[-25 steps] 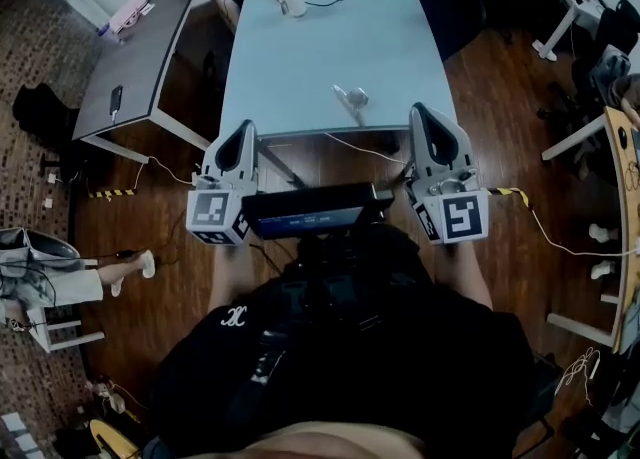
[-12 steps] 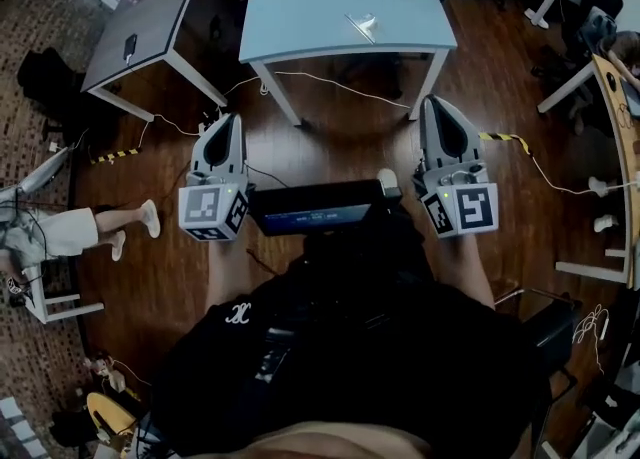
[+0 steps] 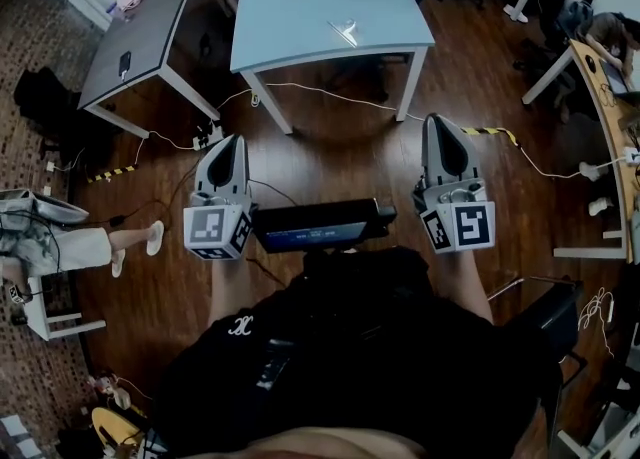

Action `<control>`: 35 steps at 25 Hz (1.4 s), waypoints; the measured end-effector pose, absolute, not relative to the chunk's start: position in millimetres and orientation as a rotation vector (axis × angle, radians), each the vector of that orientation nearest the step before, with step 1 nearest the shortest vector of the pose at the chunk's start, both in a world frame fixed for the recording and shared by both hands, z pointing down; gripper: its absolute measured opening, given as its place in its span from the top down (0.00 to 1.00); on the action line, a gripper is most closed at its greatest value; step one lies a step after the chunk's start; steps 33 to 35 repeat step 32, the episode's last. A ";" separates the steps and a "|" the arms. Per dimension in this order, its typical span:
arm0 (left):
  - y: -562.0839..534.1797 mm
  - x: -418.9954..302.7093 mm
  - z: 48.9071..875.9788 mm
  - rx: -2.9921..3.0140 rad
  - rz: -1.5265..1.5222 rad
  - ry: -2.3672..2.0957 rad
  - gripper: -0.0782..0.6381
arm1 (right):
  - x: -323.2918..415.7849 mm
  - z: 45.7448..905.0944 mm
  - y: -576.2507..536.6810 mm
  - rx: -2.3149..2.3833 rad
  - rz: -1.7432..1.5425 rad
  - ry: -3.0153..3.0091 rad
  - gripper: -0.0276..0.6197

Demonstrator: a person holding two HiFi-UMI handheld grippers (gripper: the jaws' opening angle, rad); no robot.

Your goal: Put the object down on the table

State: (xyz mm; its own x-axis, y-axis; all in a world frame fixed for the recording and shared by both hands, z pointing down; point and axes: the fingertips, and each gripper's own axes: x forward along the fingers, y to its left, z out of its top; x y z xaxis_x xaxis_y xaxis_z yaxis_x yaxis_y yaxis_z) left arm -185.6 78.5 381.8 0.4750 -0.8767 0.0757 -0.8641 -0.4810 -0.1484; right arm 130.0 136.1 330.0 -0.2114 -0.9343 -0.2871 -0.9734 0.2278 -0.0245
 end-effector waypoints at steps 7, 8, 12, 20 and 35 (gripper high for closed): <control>89.6 -158.1 373.2 -2.582 -0.213 1.565 0.90 | 152.1 323.5 151.1 -1.786 0.292 2.294 1.00; 91.4 -154.1 373.3 -2.582 -0.216 1.566 0.90 | 154.2 322.7 153.4 -1.781 0.302 2.300 1.00; 100.3 -133.0 373.8 -2.590 -0.239 1.551 0.90 | 168.3 324.9 157.6 -1.771 0.296 2.310 1.00; 110.8 -106.8 369.1 -2.579 -0.231 1.564 0.90 | 175.7 325.5 163.7 -1.726 0.384 2.364 1.00; 115.7 -95.9 370.4 -2.556 -0.257 1.606 0.90 | 188.3 323.6 159.6 -1.676 0.341 2.370 1.00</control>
